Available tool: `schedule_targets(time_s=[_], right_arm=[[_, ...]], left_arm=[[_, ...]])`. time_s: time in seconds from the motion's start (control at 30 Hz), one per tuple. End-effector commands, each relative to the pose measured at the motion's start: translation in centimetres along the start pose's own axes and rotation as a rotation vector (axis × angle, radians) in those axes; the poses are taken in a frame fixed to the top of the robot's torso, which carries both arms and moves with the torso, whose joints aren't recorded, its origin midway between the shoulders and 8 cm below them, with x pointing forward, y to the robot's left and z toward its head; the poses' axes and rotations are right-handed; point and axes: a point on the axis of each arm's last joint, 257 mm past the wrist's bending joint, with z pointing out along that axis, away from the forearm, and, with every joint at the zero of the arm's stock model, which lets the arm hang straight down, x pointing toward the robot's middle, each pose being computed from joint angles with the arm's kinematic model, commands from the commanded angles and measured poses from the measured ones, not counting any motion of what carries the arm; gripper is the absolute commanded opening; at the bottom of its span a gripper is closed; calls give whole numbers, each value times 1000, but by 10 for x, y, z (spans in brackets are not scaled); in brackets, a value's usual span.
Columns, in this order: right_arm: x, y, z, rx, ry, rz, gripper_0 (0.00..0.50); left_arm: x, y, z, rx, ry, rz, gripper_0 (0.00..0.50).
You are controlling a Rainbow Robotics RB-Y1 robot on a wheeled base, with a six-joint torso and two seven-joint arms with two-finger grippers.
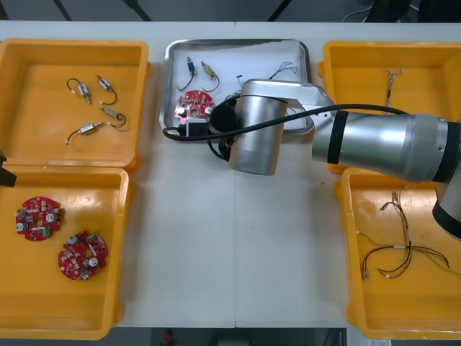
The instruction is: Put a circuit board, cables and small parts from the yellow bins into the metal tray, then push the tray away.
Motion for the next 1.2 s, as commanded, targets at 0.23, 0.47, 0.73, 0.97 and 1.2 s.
schedule_targets(time_s=[0.23, 0.47, 0.73, 0.97, 1.2], right_arm=[[-31, -66, -9, 115, -87, -33, 0], [-31, -81, -4, 143, -116, -35, 0], [-35, -96, -3, 171, -133, -38, 0], [-37, -103, 1, 190, -155, -36, 0], [-43, -104, 1, 194, -179, -34, 0]], left_arm=[[4, 6, -3, -31, 10, -18, 500], [4, 6, -3, -31, 10, -18, 500], [4, 6, -3, -31, 10, -18, 500], [4, 6, -3, -31, 10, -18, 500], [4, 6, -3, -31, 10, -18, 500]])
